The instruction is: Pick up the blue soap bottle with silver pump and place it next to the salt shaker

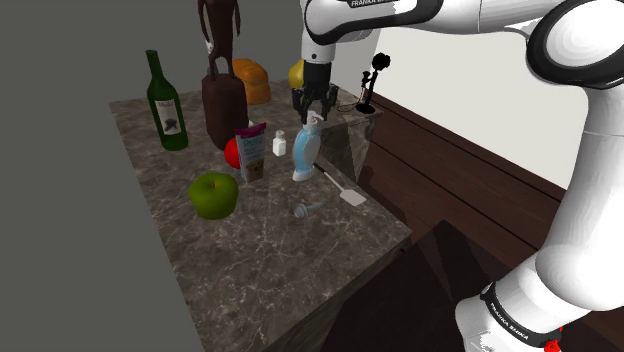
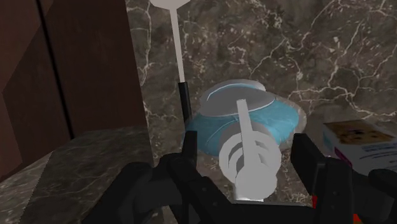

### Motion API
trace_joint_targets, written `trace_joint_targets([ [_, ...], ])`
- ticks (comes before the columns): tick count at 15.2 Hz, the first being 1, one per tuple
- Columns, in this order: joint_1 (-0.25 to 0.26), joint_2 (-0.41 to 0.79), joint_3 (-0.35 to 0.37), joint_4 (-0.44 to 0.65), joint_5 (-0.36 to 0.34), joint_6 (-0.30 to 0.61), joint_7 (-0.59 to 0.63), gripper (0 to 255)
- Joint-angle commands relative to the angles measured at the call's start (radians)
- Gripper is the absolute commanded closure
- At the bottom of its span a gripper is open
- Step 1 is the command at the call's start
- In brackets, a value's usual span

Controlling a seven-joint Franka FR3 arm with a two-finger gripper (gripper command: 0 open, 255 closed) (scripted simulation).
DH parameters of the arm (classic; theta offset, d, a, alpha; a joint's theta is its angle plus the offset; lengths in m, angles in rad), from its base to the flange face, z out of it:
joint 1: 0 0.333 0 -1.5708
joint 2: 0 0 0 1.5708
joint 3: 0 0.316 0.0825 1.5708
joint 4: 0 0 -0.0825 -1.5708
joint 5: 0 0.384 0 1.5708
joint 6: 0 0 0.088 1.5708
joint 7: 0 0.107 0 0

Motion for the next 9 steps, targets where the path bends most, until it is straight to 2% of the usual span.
trace_joint_targets([
  [1, 0.0, 0.0, 0.0, 0.0, 0.0, 0.0, 0.0, 0],
  [5, 0.0, 0.0, 0.0, 0.0, 0.0, 0.0, 0.0, 0],
  [9, 0.018, 0.017, 0.002, 0.154, -0.003, -0.136, -0.004, 0],
])
